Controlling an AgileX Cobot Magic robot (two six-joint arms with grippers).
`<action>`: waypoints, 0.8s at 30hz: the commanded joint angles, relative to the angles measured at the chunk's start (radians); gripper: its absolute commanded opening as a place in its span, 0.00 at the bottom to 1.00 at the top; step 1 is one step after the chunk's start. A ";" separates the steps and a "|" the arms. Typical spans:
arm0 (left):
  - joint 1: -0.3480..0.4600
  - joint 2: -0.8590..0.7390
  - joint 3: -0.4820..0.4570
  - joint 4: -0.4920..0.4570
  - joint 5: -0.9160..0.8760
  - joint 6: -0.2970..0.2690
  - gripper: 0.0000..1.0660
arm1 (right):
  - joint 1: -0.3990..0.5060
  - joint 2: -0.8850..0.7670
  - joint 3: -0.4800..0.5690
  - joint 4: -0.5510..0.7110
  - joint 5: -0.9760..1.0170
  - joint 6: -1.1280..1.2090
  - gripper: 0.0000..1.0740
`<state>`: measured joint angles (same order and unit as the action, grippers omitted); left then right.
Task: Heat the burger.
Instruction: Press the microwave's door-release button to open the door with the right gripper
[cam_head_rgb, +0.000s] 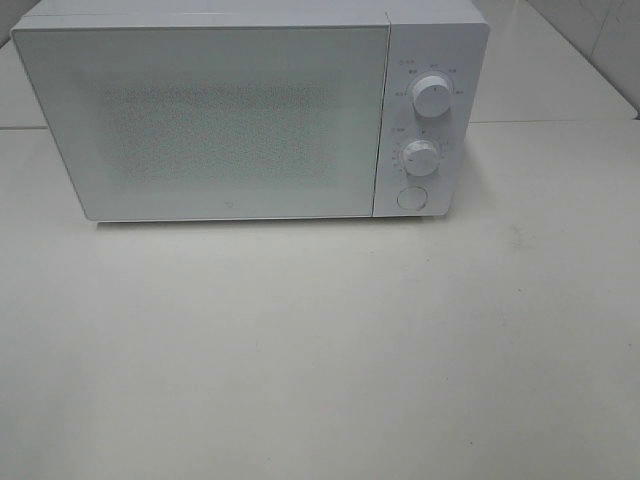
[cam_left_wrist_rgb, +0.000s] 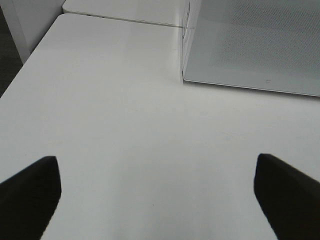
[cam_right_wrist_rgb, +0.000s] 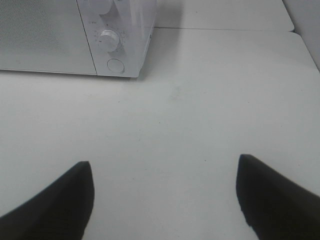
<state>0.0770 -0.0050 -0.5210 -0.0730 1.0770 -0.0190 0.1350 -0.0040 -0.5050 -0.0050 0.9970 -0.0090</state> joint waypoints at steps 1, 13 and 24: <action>0.003 -0.017 0.004 -0.008 -0.009 0.002 0.92 | -0.007 -0.027 0.004 -0.009 -0.002 0.009 0.71; 0.003 -0.017 0.004 -0.008 -0.009 0.002 0.92 | -0.007 -0.027 0.004 -0.009 -0.002 0.009 0.68; 0.003 -0.017 0.004 -0.008 -0.009 0.002 0.92 | -0.007 -0.027 0.004 -0.009 -0.002 0.009 0.68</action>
<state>0.0770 -0.0050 -0.5210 -0.0730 1.0770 -0.0190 0.1350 -0.0040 -0.5050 -0.0050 0.9970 -0.0090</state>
